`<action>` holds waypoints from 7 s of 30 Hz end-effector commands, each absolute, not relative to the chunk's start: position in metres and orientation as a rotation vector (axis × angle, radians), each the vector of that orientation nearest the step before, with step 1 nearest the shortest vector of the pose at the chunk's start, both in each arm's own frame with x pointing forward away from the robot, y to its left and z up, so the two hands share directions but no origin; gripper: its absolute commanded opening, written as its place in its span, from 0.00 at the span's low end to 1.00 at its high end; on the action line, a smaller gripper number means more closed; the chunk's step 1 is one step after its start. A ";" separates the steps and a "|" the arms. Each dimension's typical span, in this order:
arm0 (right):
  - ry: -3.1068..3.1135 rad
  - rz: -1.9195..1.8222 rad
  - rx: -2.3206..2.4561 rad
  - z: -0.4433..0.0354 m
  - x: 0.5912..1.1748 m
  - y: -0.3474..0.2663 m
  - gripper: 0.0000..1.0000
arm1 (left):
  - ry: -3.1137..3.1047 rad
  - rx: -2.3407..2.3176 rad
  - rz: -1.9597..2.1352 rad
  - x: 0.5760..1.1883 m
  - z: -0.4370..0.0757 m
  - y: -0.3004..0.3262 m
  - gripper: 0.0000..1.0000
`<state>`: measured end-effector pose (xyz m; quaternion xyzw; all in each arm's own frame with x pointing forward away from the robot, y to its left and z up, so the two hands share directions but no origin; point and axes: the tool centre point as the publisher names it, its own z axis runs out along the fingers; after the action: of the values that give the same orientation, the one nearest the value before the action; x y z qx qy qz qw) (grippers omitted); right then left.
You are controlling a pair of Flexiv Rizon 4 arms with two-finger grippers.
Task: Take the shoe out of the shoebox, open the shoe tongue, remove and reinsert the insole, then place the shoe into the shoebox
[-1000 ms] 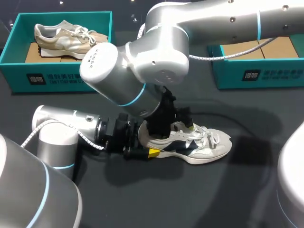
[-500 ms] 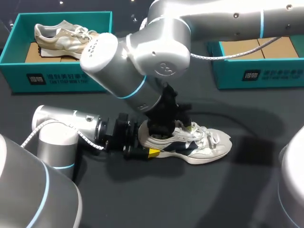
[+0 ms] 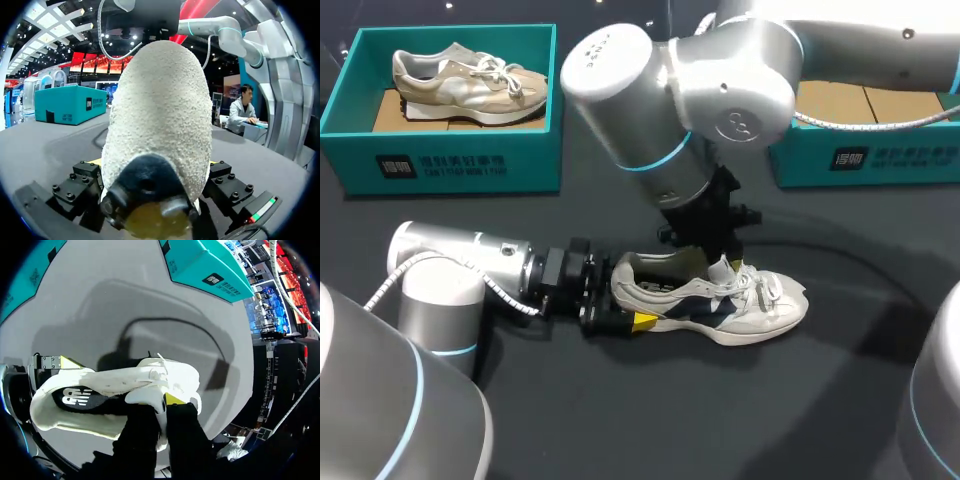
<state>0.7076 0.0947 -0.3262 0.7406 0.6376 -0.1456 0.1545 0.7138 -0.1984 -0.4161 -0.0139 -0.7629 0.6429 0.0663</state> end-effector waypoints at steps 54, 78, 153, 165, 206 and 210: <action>2.023 -0.152 2.142 -0.303 0.701 0.004 0.92 | -2.302 -0.041 1.939 0.714 -0.417 -0.197 0.00; 2.630 -0.068 1.047 -0.241 0.691 0.121 0.00 | -2.302 -0.041 1.939 0.714 -0.417 -0.197 0.00; 2.978 0.001 0.487 -0.385 0.725 0.162 0.00 | -2.302 -0.041 1.939 0.714 -0.417 -0.197 0.00; 2.925 -0.002 0.621 -0.384 0.723 0.130 0.00 | -2.302 -0.041 1.939 0.714 -0.417 -0.197 0.00; 3.211 -0.082 0.511 -0.429 0.704 0.128 0.00 | -2.302 -0.041 1.939 0.714 -0.417 -0.197 0.00; 3.206 -0.034 0.488 -0.422 0.698 0.126 0.00 | -2.302 -0.041 1.939 0.714 -0.417 -0.197 0.00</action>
<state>0.7136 0.1267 -0.4044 0.1525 0.9864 -0.0214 -0.0573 0.7131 -0.1975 -0.4169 -0.0144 -0.7629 0.6429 0.0666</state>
